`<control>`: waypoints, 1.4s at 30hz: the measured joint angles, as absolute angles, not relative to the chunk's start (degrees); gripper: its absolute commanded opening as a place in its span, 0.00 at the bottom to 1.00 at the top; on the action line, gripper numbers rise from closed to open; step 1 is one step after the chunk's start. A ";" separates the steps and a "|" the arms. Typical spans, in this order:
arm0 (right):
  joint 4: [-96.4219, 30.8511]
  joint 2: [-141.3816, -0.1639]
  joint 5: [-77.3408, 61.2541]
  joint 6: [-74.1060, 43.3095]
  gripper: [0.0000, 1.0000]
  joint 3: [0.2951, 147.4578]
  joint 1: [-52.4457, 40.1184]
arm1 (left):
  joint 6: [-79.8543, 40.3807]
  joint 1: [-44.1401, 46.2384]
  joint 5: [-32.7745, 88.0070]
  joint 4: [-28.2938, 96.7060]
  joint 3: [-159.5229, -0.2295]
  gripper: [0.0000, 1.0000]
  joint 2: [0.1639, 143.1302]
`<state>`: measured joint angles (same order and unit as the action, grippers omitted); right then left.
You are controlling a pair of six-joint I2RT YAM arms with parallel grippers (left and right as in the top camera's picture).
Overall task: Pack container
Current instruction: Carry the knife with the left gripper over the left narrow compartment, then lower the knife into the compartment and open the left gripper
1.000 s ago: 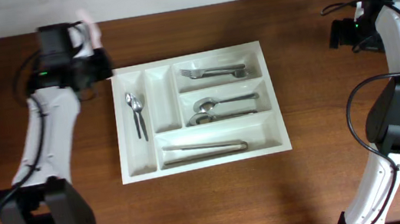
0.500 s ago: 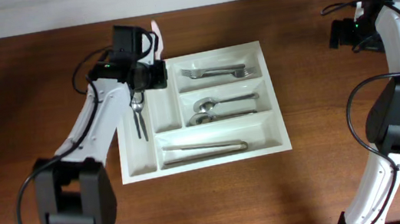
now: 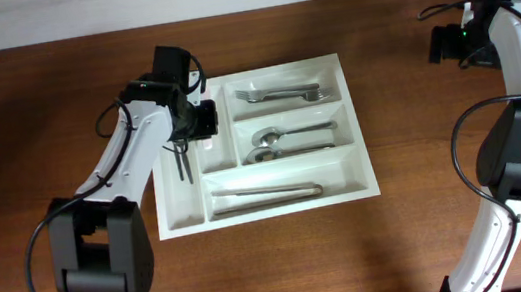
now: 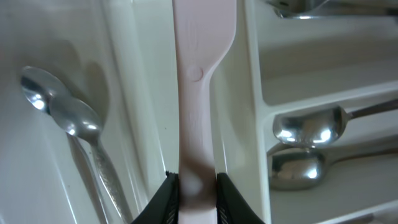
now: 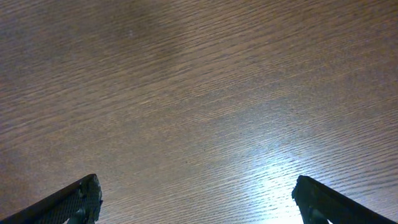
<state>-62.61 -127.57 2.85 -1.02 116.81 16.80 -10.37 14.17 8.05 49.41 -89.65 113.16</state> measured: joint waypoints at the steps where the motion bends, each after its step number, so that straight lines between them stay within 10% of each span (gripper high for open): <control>1: -62.61 -127.57 2.85 -0.99 0.99 116.81 16.80 | -10.48 14.39 8.16 49.74 -89.65 0.02 113.16; 33: -62.61 -127.57 2.85 -1.02 0.99 116.81 16.80 | -19.25 19.11 6.63 52.29 -86.56 0.02 113.16; 37: -62.63 -127.57 2.85 -1.06 0.99 116.81 16.80 | -19.38 19.11 6.57 52.29 -86.54 0.48 113.16; 42: -62.61 -127.57 2.85 -1.02 0.99 116.81 16.80 | -20.16 19.11 6.59 52.25 -86.54 0.61 113.16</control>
<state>-62.61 -127.57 2.85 -1.02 116.81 16.80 -20.16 19.11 6.59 52.25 -86.54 113.16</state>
